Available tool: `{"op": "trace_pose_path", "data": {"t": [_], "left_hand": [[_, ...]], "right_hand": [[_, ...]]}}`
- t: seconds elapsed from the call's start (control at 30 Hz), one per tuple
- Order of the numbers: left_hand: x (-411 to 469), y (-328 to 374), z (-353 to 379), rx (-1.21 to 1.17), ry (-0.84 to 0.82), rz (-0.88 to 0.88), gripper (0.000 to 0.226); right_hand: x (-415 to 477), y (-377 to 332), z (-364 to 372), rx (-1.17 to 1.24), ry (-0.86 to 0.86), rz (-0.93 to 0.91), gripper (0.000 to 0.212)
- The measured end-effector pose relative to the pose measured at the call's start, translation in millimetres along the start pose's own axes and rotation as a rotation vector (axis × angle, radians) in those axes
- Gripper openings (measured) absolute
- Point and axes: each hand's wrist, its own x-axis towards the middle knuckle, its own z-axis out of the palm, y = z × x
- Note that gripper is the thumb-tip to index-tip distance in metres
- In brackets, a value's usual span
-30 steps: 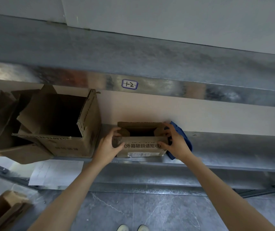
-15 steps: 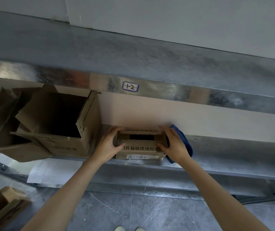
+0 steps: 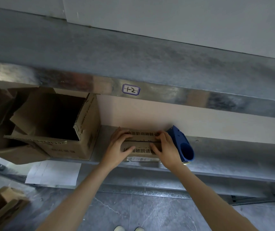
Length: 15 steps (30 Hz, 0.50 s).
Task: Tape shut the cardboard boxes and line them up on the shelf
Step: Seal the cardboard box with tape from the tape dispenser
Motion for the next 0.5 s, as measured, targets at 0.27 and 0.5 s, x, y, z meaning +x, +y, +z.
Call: {"op": "trace_pose_path", "data": {"t": [0.27, 0.5], "left_hand": [[1, 6, 13, -0.022, 0.018, -0.002, 0.043], [0, 6, 14, -0.085, 0.034, -0.015, 0.039]], "right_hand": [[-2, -7, 8, -0.183, -0.041, -0.064, 0.05], [-2, -8, -3, -0.053, -0.128, -0.013, 0.046]]}}
